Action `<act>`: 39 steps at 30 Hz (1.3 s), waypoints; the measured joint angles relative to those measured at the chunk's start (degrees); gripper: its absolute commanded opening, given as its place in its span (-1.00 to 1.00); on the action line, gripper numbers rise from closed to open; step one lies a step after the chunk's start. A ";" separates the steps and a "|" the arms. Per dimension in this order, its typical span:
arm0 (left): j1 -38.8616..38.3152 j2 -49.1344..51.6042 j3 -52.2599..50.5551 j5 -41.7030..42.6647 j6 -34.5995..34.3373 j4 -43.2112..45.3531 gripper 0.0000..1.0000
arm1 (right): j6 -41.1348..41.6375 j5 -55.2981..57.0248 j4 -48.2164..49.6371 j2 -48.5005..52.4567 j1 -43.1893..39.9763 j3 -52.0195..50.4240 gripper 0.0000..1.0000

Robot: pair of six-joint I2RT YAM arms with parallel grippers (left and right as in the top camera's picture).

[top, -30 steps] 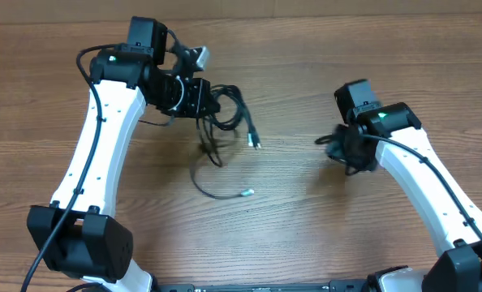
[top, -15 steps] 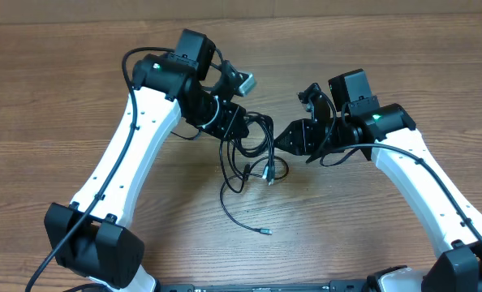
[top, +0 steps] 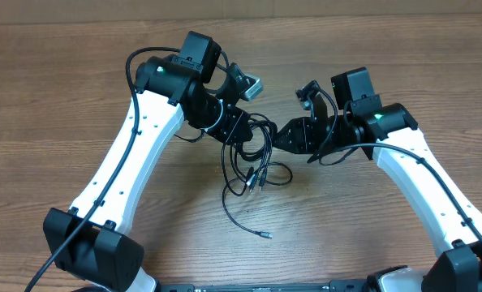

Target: Untangle cables

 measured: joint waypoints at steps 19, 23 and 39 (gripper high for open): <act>-0.09 0.00 0.04 3.87 -7.54 4.46 -0.91 | -0.02 -2.89 -4.48 0.00 0.11 0.00 -0.21; -0.09 0.00 0.04 3.65 -9.66 4.55 -0.91 | 0.00 -5.70 -1.97 0.00 0.13 -0.02 -0.21; -1.60 0.00 0.37 3.65 -11.04 4.50 -0.91 | 11.15 -1.27 3.41 0.00 0.15 -0.22 -0.24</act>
